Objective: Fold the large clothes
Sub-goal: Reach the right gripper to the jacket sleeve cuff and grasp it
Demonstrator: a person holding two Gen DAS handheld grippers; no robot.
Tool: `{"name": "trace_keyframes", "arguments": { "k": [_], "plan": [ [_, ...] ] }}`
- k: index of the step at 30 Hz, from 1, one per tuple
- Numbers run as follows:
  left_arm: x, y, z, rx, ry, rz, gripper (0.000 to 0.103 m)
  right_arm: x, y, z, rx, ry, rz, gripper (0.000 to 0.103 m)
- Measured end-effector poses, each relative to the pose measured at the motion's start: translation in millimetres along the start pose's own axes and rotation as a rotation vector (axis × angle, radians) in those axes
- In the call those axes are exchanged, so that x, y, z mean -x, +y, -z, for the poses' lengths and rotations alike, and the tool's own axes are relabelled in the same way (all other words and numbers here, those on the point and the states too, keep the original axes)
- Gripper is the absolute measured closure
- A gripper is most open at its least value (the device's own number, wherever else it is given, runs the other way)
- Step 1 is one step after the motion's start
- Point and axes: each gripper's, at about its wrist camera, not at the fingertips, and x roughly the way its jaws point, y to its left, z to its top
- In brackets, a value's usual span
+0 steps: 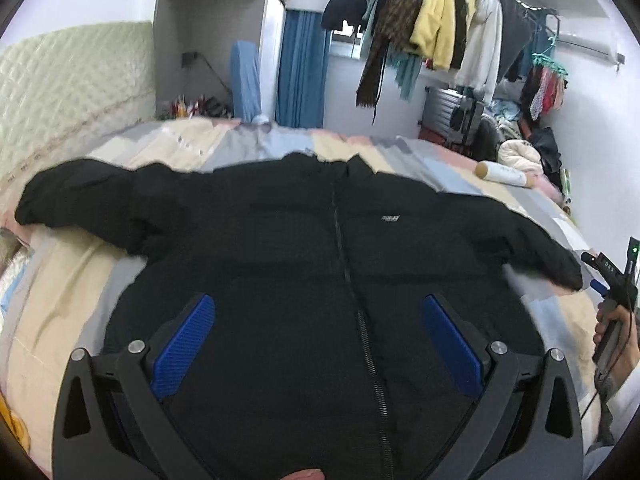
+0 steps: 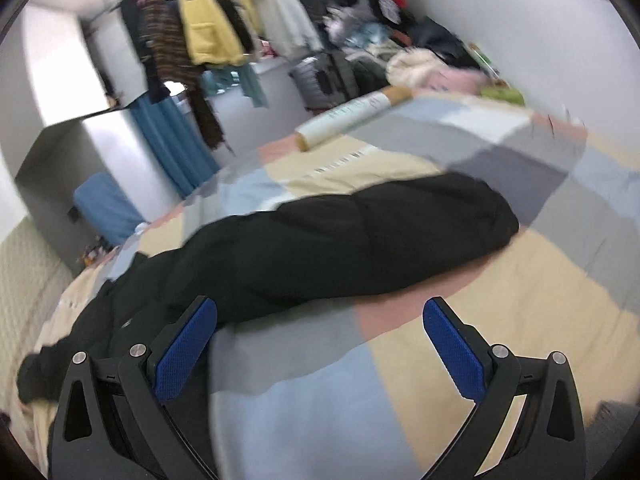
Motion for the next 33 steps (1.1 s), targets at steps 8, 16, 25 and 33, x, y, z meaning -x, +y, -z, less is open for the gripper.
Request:
{"name": "trace_keyframes", "arguments": {
  "k": [8, 16, 25, 33],
  "plan": [
    [-37.2, 14.0, 18.2, 0.043, 0.051, -0.033, 0.000, -70.8, -87.2, -0.9, -0.380, 0.029, -0.009, 0.005],
    [-60.7, 18.9, 23.4, 0.052, 0.075, -0.064, 0.000, -100.0, -140.7, -23.7, -0.593, -0.093, 0.011, 0.011],
    [-88.1, 13.9, 32.2, 0.008, 0.111, -0.095, 0.000, -128.2, -134.6, -74.2, -0.444, -0.122, 0.068, 0.078],
    [-103.3, 7.7, 38.0, -0.031, 0.135, -0.120, 0.000, -129.1, -122.9, -104.8, -0.296, -0.158, 0.151, 0.099]
  ]
}}
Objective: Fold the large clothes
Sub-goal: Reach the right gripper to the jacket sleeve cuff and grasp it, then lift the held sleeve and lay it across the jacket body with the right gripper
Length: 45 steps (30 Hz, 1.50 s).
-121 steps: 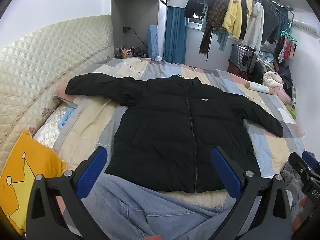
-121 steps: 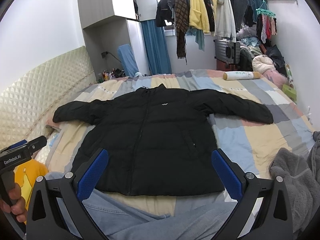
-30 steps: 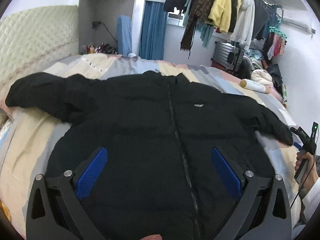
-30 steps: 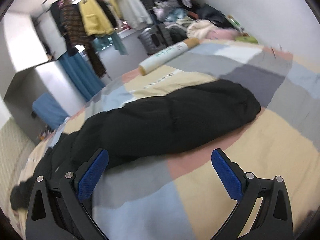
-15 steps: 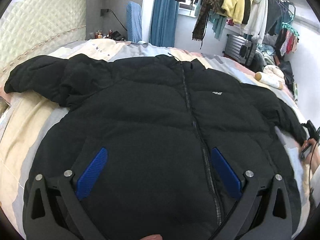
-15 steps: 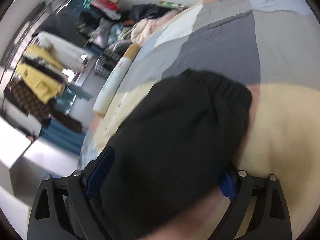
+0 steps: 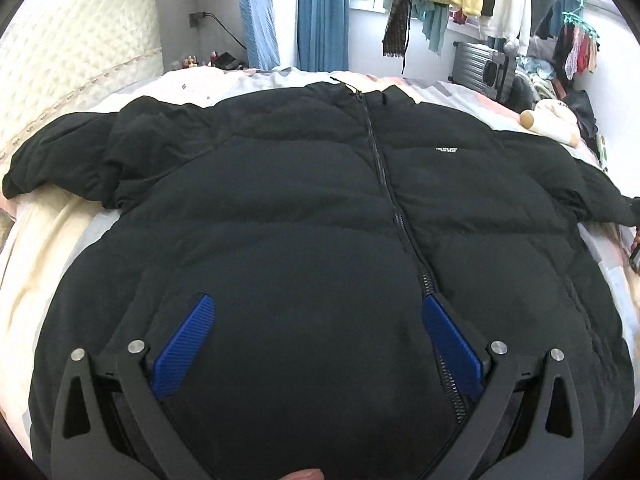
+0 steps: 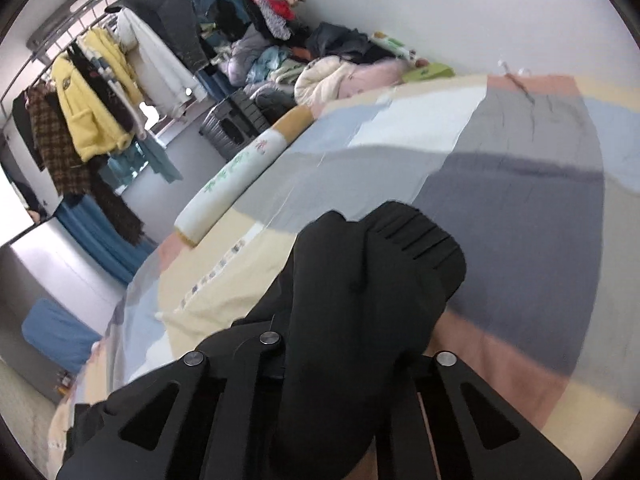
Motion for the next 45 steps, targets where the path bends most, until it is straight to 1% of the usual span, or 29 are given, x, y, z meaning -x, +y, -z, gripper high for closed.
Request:
{"name": "trace_keyframes", "arguments": {
  "k": [3, 6, 8, 10, 12, 16, 19, 20, 22, 25, 26, 29, 32, 35, 37, 40, 42, 45],
  "plan": [
    [-0.7, -0.6, 0.1, -0.013, -0.001, -0.009, 0.000, 2.4, 6.4, -10.6, 0.027, -0.028, 0.035, 0.100],
    [-0.9, 1.8, -0.1, -0.016, 0.004, -0.002, 0.000, 16.9, 12.2, -22.6, 0.047, -0.068, 0.067, 0.101],
    [0.5, 5.6, -0.7, -0.020, 0.004, -0.001, 0.000, 32.0, 23.7, -31.9, 0.078, -0.090, 0.080, 0.101],
    [3.8, 8.7, -1.4, -0.030, -0.004, -0.007, 0.000, 44.4, 41.6, -41.3, 0.109, -0.104, 0.069, 0.101],
    [8.0, 12.6, -3.0, -0.035, -0.015, -0.018, 0.000, 60.6, 60.1, -50.5, 0.119, -0.124, 0.037, 0.100],
    [18.2, 22.2, -6.0, -0.012, -0.030, -0.011, 0.000, 103.0, 114.7, -67.7, 0.163, -0.160, -0.045, 0.099],
    [27.9, 27.5, -7.8, -0.005, -0.045, -0.011, 0.000, 140.8, 170.8, -74.4, 0.246, -0.195, -0.113, 0.099],
    [31.0, 28.4, -8.2, -0.004, -0.050, -0.010, 0.000, 157.1, 194.0, -74.3, 0.275, -0.208, -0.142, 0.098],
    [36.5, 32.9, -9.1, -0.006, -0.053, -0.002, 0.000, 176.9, 227.9, -72.5, 0.315, -0.219, -0.185, 0.098],
    [42.7, 36.4, -9.7, -0.012, -0.047, 0.013, 0.000, 210.9, 289.1, -60.6, 0.403, -0.234, -0.248, 0.098],
    [45.7, 38.0, -9.5, -0.010, -0.049, 0.015, 0.000, 223.0, 313.6, -51.7, 0.441, -0.240, -0.271, 0.098],
    [53.6, 43.9, -9.3, -0.006, -0.065, 0.011, 0.000, 245.7, 362.4, -25.0, 0.521, -0.245, -0.319, 0.098],
    [65.1, 55.3, -10.2, -0.007, -0.083, 0.010, 0.000, 263.2, 413.8, 14.1, 0.603, -0.231, -0.381, 0.098],
    [75.0, 71.7, -13.1, 0.013, -0.103, -0.001, 0.000, 275.4, 463.2, 62.4, 0.686, -0.205, -0.447, 0.097],
    [81.8, 82.6, -14.0, 0.033, -0.122, -0.018, 0.000, 281.4, 490.3, 98.1, 0.738, -0.183, -0.491, 0.097],
    [85.8, 101.5, -16.9, 0.072, -0.136, -0.029, 0.000, 281.7, 529.6, 162.3, 0.825, -0.134, -0.552, 0.097],
    [85.6, 110.2, -17.9, 0.094, -0.134, -0.032, 0.000, 277.9, 544.2, 206.4, 0.873, -0.093, -0.591, 0.097],
    [84.2, 125.2, -17.8, 0.125, -0.135, -0.048, 0.000, 265.1, 563.4, 270.8, 0.939, -0.028, -0.624, 0.097]
  ]
}}
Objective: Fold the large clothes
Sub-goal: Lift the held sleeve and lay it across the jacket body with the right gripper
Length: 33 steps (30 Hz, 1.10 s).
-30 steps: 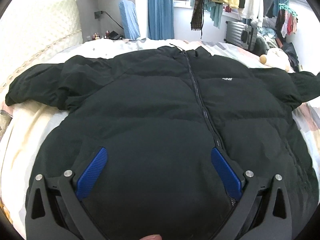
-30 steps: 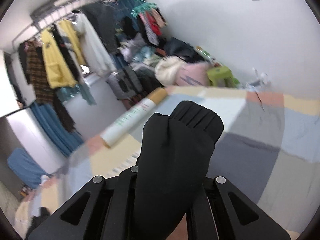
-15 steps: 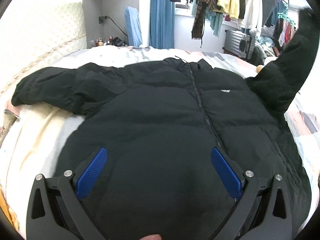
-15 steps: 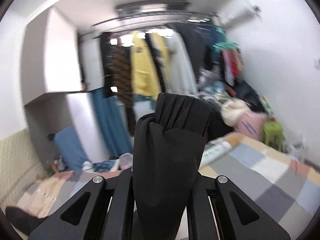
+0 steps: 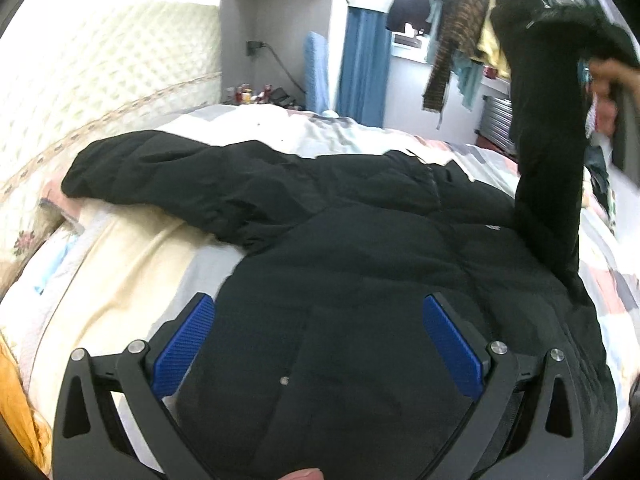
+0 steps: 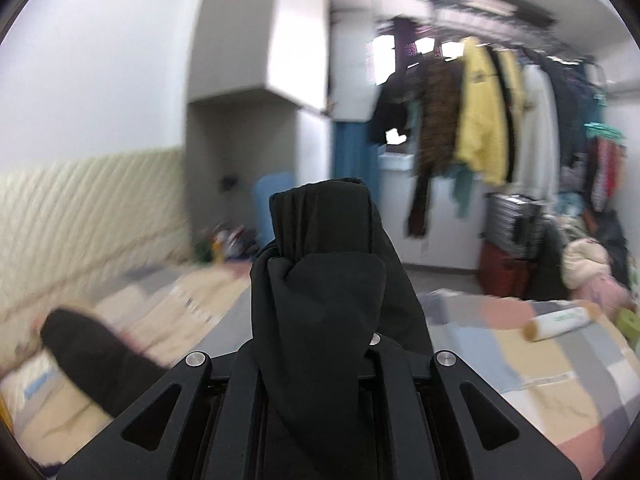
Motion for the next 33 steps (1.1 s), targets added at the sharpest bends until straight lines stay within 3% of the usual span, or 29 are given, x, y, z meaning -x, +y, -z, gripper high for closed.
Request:
{"name": "trace_keyframes", "arguments": {
  "k": [8, 15, 18, 22, 25, 27, 29, 33],
  "plan": [
    [-14.6, 29.8, 1.8, 0.068, 0.034, -0.028, 0.000, -92.0, 96.5, 106.2, 0.070, 0.197, -0.136, 0.095],
    [-33.4, 39.3, 6.2, 0.100, 0.081, -0.007, 0.000, -137.2, 127.0, 200.5, 0.122, 0.368, -0.145, 0.095],
    [-41.6, 36.8, 9.2, 0.087, 0.103, -0.008, 0.000, -142.4, 134.8, 223.1, 0.113, 0.412, -0.149, 0.094],
    [-51.6, 32.6, 12.4, 0.072, 0.125, -0.002, 0.000, -140.3, 134.8, 223.0, 0.120, 0.416, -0.145, 0.091],
    [-53.2, 31.6, 13.1, 0.069, 0.132, 0.008, 0.000, -134.1, 132.9, 213.6, 0.132, 0.410, -0.181, 0.076],
    [-53.0, 30.7, 13.4, 0.070, 0.133, 0.016, 0.000, -127.6, 131.7, 211.8, 0.136, 0.423, -0.215, 0.047],
    [-51.3, 27.5, 14.0, 0.064, 0.131, 0.020, 0.000, -111.0, 124.5, 207.2, 0.128, 0.397, -0.233, 0.034],
    [-44.5, 15.9, 15.3, 0.043, 0.117, 0.048, 0.000, -78.2, 99.3, 200.5, 0.087, 0.368, -0.254, 0.034]
  ]
}}
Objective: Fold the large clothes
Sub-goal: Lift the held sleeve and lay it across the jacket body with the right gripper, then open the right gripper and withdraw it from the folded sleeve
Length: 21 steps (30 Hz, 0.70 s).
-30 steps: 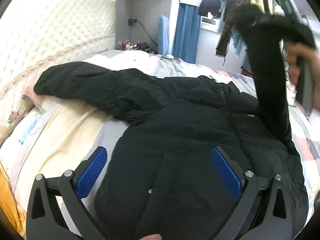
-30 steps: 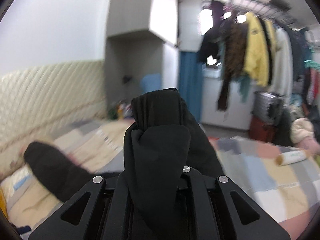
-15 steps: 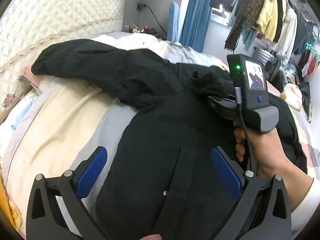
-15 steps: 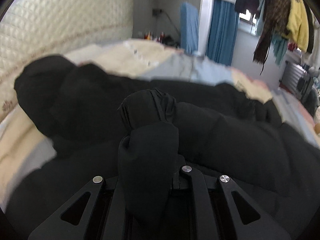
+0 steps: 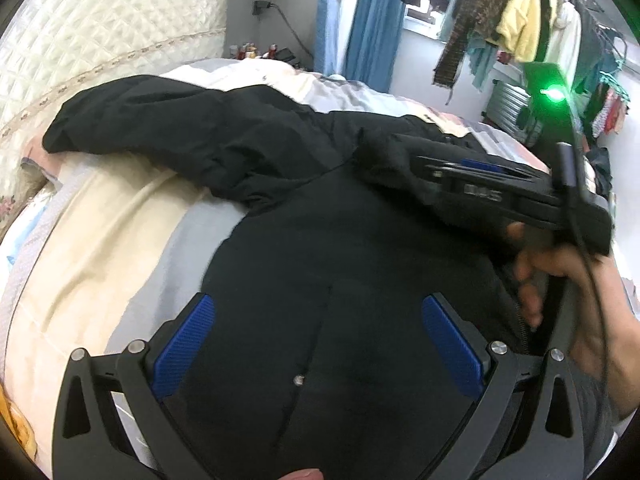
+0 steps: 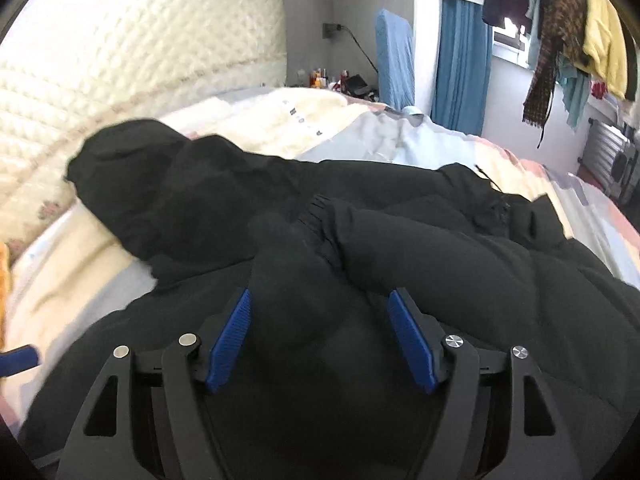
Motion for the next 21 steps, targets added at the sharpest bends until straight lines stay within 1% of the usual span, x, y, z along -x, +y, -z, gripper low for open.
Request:
{"name": "trace_keyframes", "arguments": {
  "k": [2, 4, 6, 8, 12, 15, 19, 21],
  "plan": [
    [1.8, -5.6, 0.5, -0.009, -0.005, 0.012, 0.000, 21.2, -11.1, 7.8, 0.009, -0.024, 0.027, 0.034],
    [4.7, -12.8, 1.8, -0.017, -0.012, 0.021, 0.000, 45.8, -31.5, 20.6, 0.003, -0.049, 0.071, 0.034],
    [6.9, -19.1, 2.6, -0.020, -0.017, 0.037, 0.000, 64.8, -56.0, 34.0, -0.037, -0.064, 0.109, 0.033],
    [8.7, -26.0, 3.7, -0.023, -0.025, 0.053, 0.000, 84.4, -88.4, 53.1, -0.112, -0.075, 0.164, 0.033],
    [12.1, -38.3, 4.6, -0.032, -0.047, 0.075, 0.000, 108.8, -135.4, 86.0, -0.203, -0.088, 0.281, 0.024],
    [12.4, -43.9, 3.9, -0.034, -0.061, 0.094, 0.000, 119.0, -163.5, 107.7, -0.272, -0.088, 0.325, 0.019],
    [7.5, -52.4, 4.0, -0.055, -0.073, 0.079, 0.000, 118.4, -196.3, 134.4, -0.345, -0.061, 0.375, 0.016],
    [3.7, -56.2, 5.5, -0.069, -0.075, 0.073, 0.000, 119.4, -208.3, 143.9, -0.387, -0.065, 0.389, 0.010]
  ]
}}
